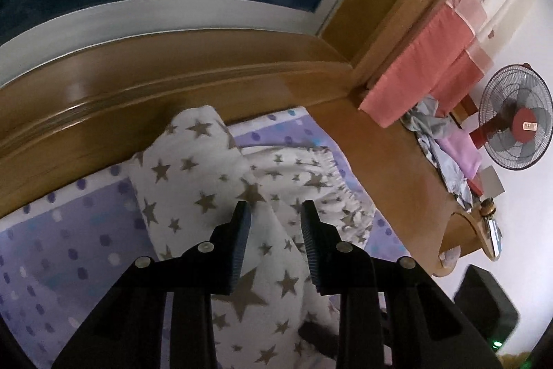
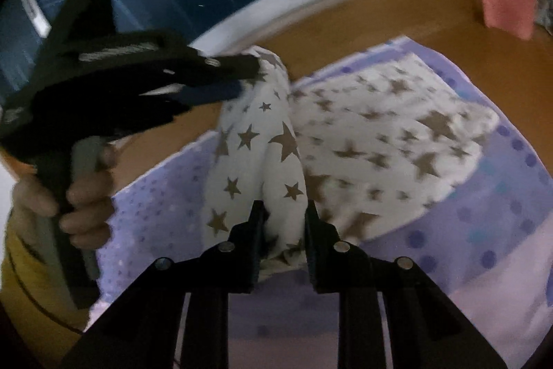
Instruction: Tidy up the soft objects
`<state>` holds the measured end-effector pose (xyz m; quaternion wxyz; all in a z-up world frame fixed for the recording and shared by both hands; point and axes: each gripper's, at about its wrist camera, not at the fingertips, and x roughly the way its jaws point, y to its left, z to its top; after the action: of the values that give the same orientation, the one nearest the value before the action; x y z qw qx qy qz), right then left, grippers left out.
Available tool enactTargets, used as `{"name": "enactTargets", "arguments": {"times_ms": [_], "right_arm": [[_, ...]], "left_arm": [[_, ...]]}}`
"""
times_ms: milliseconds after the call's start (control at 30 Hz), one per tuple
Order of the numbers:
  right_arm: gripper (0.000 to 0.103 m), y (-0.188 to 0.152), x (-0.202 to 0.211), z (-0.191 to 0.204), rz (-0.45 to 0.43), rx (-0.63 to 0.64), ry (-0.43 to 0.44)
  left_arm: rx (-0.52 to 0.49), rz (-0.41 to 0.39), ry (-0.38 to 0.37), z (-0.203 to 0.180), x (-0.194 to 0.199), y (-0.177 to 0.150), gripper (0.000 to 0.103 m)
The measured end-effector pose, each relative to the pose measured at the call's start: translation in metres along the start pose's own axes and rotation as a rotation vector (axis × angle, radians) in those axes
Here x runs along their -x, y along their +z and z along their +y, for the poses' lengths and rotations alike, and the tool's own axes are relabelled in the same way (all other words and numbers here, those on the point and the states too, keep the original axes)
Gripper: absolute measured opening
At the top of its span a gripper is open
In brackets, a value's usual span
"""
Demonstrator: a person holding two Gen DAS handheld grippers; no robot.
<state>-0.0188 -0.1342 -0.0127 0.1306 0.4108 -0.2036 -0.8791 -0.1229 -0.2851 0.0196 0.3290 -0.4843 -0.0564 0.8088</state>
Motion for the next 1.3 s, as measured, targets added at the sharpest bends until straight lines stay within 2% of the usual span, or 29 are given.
{"name": "enactTargets", "arguments": {"times_ms": [133, 233, 333, 367, 467, 500, 567, 667, 767, 1000, 1300], "right_arm": [[0.025, -0.001, 0.002, -0.026, 0.027, -0.059, -0.055], [0.025, 0.003, 0.014, -0.039, 0.014, -0.076, -0.074], [0.025, 0.015, 0.028, -0.027, -0.031, -0.014, -0.064], [0.027, 0.017, 0.029, -0.017, -0.037, 0.023, -0.055], [0.048, 0.020, 0.028, 0.011, -0.048, 0.131, -0.034], [0.050, 0.019, 0.025, 0.020, -0.048, 0.167, -0.032], [0.050, 0.016, 0.019, 0.038, -0.047, 0.239, -0.027], [0.050, 0.007, -0.005, 0.050, 0.007, 0.334, -0.084], [0.052, -0.004, -0.020, 0.046, 0.049, 0.355, -0.119], [0.053, -0.015, -0.012, 0.038, 0.054, 0.325, -0.120], [0.053, -0.033, 0.004, 0.043, 0.069, 0.360, -0.201]], "left_arm": [[-0.026, -0.015, 0.023, -0.002, 0.006, 0.003, 0.030], [-0.025, -0.011, 0.040, 0.003, 0.005, 0.008, 0.030], [-0.035, 0.006, 0.049, 0.006, -0.003, 0.012, 0.030], [-0.042, 0.015, 0.053, 0.007, -0.008, 0.013, 0.030], [-0.059, 0.055, 0.071, 0.009, -0.028, 0.015, 0.030], [-0.065, 0.072, 0.077, 0.010, -0.037, 0.015, 0.030], [-0.088, 0.092, 0.107, 0.010, -0.053, 0.013, 0.030], [-0.104, 0.109, 0.138, 0.014, -0.069, 0.009, 0.030], [-0.121, 0.109, 0.141, 0.014, -0.073, 0.008, 0.030], [-0.110, 0.104, 0.104, 0.020, -0.074, 0.007, 0.030], [-0.121, 0.082, 0.137, 0.013, -0.060, 0.001, 0.031]]}}
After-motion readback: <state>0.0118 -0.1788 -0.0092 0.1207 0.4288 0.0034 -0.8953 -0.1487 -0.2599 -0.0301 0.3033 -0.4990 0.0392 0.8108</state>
